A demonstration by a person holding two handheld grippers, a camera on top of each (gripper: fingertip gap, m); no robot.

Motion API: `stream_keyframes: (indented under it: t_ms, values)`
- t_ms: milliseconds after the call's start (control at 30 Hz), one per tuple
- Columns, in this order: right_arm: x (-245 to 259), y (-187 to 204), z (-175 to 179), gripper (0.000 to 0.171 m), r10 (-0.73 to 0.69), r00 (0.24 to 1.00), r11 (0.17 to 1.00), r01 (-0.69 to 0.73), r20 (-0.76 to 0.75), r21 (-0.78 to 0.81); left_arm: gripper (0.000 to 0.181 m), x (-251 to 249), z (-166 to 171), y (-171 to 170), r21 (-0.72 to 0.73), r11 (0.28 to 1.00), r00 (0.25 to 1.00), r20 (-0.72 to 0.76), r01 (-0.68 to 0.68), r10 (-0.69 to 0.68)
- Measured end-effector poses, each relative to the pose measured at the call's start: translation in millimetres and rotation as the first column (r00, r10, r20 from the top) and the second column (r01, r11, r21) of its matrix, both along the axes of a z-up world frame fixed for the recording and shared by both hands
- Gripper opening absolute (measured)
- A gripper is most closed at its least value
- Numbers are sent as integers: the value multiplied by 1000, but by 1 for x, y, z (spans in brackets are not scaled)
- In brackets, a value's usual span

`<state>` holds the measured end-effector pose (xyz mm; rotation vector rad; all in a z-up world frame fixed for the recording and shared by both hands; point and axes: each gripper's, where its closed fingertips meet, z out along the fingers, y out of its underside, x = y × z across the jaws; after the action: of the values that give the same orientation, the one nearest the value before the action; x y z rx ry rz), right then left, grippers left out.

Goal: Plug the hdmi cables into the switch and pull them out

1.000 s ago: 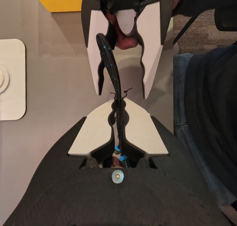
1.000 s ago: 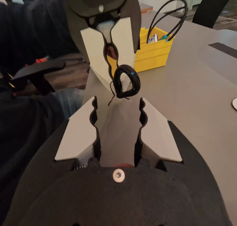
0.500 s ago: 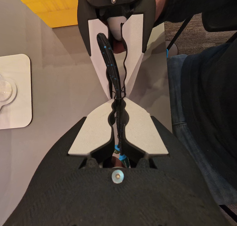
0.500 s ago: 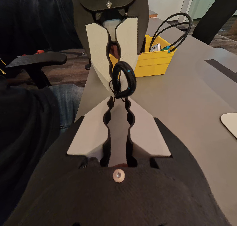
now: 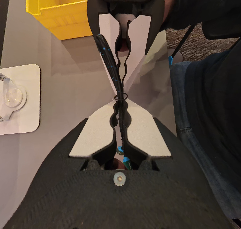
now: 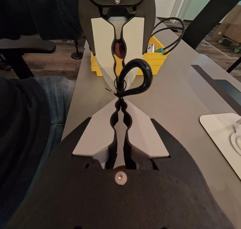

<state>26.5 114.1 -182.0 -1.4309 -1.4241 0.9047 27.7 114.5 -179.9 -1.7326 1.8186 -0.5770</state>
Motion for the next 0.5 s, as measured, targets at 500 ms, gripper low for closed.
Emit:
stream_keyframes:
  t_ms: [500]
  values:
    - [6, 11, -3, 0, -86, 994, 985, 73, -73, -158, 36, 7, -14, 10, 81, 992, 995, 49, -94, 90]
